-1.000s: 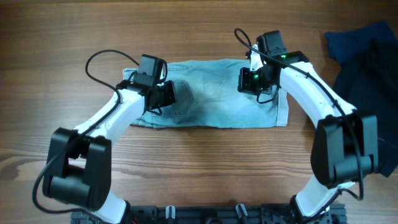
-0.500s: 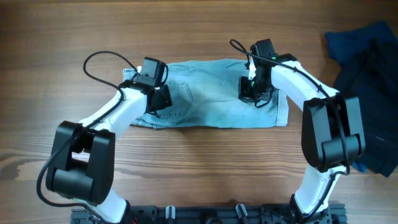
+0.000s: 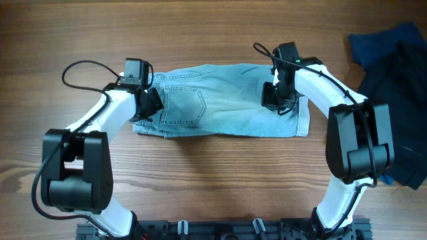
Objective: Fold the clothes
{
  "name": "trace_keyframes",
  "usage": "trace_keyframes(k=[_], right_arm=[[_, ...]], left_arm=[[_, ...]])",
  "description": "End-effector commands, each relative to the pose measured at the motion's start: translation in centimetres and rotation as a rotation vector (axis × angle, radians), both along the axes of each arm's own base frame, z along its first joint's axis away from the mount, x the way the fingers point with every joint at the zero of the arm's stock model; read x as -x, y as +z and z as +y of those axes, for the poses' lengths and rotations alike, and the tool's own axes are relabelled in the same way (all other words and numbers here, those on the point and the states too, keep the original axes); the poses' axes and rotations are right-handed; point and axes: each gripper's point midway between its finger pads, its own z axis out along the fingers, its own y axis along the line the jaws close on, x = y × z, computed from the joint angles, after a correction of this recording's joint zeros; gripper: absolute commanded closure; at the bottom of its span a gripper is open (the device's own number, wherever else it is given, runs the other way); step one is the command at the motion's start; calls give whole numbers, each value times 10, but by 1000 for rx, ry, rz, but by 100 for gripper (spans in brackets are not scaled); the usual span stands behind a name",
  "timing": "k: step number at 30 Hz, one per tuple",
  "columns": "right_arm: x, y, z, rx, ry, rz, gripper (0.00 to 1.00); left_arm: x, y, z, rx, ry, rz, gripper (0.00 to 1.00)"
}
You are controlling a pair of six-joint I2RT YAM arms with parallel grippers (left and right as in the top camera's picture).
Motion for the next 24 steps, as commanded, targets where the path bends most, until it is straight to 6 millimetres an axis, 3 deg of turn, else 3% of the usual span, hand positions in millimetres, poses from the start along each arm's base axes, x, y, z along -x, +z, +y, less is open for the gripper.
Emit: trace_keyframes(k=[1,7,10,13,17,19,24], right_arm=[[4,-11,-42,154,-45,24,96],[5,-8,-57,239,-87,26,95],[7,2,-75,344,-154,31,96],[1,16,-73,336,-152,21,96],[-17,56,-56,239,-140,-43,96],[-27,77,-36,127,-74,-92,96],[-40,112,23,-203,108,-199,96]], left_arm=[[11,-11,49,-125,81,51,96],[20,-13,62,-126,123,85,96],[19,-9,64,-125,134,75,96],[15,3,64,-123,135,42,96],[8,42,64,-111,154,-65,96],[4,67,63,-101,163,-136,96],[3,103,53,-31,168,-238,95]])
